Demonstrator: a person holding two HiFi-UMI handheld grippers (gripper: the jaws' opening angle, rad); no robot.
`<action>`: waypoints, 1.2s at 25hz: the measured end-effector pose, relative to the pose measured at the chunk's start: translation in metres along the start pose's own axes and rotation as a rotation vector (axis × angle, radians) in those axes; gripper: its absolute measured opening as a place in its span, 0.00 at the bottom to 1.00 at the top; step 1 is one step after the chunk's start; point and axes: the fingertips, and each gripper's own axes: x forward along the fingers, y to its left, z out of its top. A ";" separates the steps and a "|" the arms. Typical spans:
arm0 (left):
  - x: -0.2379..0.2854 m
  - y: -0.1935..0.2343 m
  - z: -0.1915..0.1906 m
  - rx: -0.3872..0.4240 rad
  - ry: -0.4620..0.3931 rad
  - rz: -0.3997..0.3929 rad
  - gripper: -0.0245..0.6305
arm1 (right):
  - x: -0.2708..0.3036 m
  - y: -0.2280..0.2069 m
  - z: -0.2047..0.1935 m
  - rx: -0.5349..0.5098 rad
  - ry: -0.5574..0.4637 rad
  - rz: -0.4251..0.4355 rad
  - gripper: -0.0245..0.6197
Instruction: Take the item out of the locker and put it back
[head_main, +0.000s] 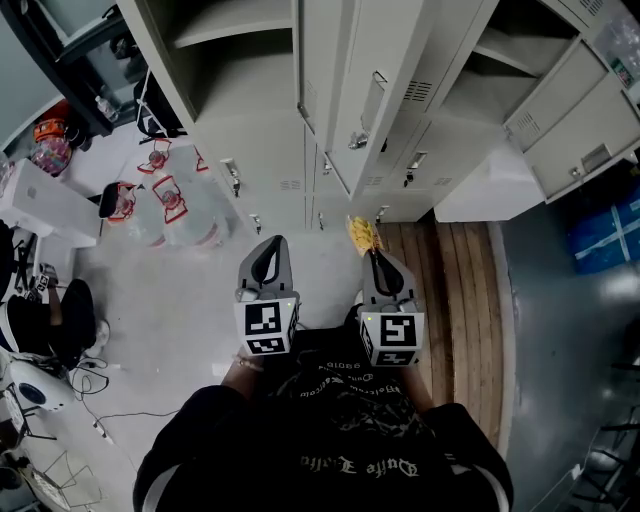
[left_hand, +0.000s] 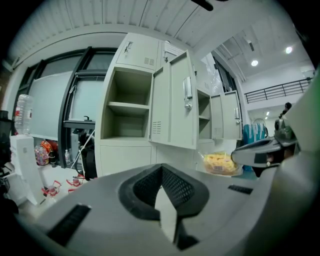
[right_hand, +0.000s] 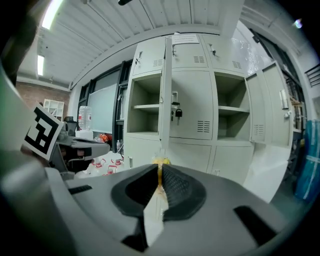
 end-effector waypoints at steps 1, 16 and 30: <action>-0.001 0.002 -0.001 -0.001 0.002 0.000 0.05 | 0.002 0.005 0.001 0.001 -0.005 0.013 0.07; -0.031 0.069 -0.005 -0.031 -0.011 0.125 0.05 | 0.038 0.063 0.027 -0.042 -0.047 0.121 0.07; -0.032 0.103 0.007 -0.055 -0.039 0.176 0.05 | 0.096 0.116 0.103 -0.135 -0.203 0.236 0.07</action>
